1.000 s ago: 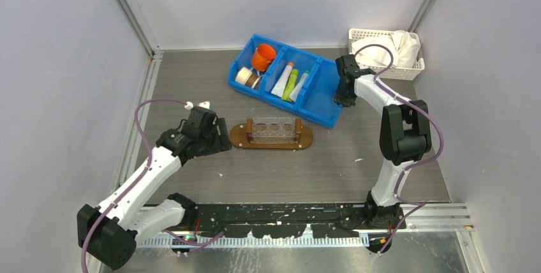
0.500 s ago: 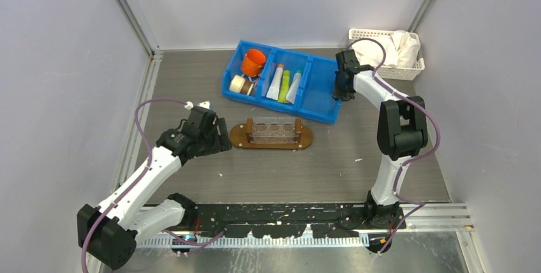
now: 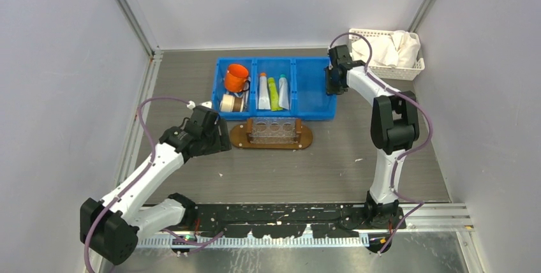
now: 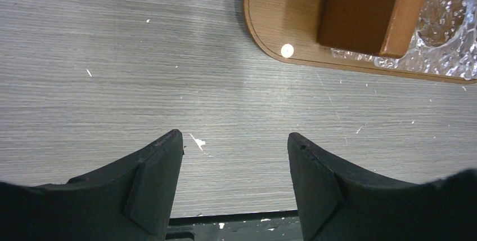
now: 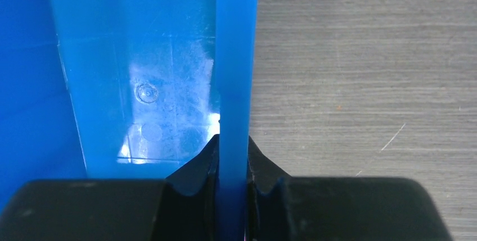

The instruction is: Prepare toiletry sets of a toothbrush and toothpaste on the tray

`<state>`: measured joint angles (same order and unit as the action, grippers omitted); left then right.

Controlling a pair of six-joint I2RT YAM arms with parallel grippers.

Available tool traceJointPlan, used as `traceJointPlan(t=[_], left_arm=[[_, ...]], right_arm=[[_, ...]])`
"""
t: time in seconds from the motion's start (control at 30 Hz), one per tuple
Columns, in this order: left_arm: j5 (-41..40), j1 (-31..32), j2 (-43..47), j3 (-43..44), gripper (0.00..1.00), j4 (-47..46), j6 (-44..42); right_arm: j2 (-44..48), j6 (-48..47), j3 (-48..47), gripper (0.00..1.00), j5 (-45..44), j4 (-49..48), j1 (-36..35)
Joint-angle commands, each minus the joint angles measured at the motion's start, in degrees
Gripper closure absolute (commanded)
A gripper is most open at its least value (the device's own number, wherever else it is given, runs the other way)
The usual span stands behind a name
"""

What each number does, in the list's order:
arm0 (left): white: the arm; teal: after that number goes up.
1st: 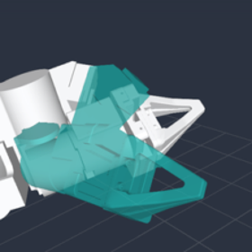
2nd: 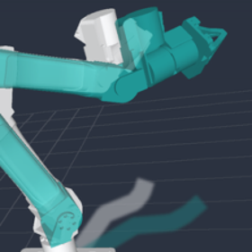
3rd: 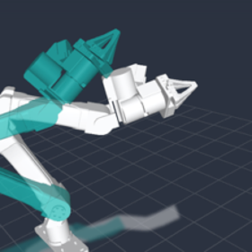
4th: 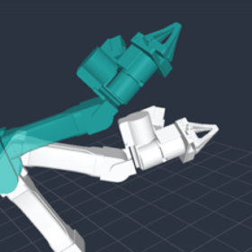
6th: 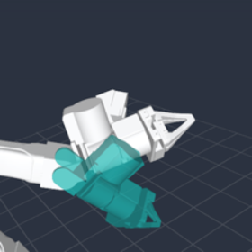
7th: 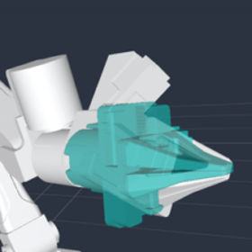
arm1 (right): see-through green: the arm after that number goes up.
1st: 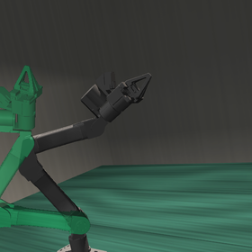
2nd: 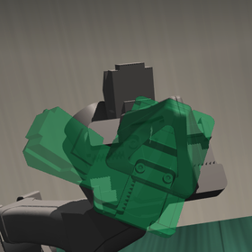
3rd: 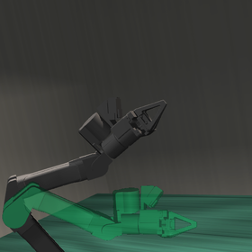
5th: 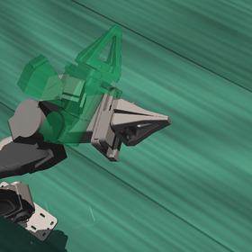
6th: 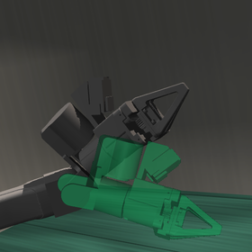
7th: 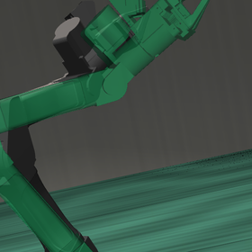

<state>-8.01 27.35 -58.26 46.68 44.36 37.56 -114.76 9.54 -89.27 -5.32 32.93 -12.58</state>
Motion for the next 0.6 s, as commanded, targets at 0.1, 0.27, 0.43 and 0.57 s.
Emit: traceJointPlan(t=[0.1,0.27,0.43,0.57], left_arm=[[-2.44,-0.2,-1.1,2.93,0.3,-0.86,-1.16],[-6.13,-1.12,-4.44,5.98,0.17,-3.09,-1.87],[-6.07,-3.69,-13.69,17.63,0.27,-5.44,-4.37],[-3.19,-6.0,-22.76,25.3,0.65,-7.06,-6.98]], right_arm=[[-2.94,-3.12,-4.83,0.62,-4.94,2.23,-0.88],[5.1,1.24,0.78,0.2,-8.93,-3.12,-0.75],[14.96,6.5,1.93,0.23,-11.64,-3.32,-0.97],[23.96,8.68,4.53,0.25,-11.56,-1.91,-2.17]])
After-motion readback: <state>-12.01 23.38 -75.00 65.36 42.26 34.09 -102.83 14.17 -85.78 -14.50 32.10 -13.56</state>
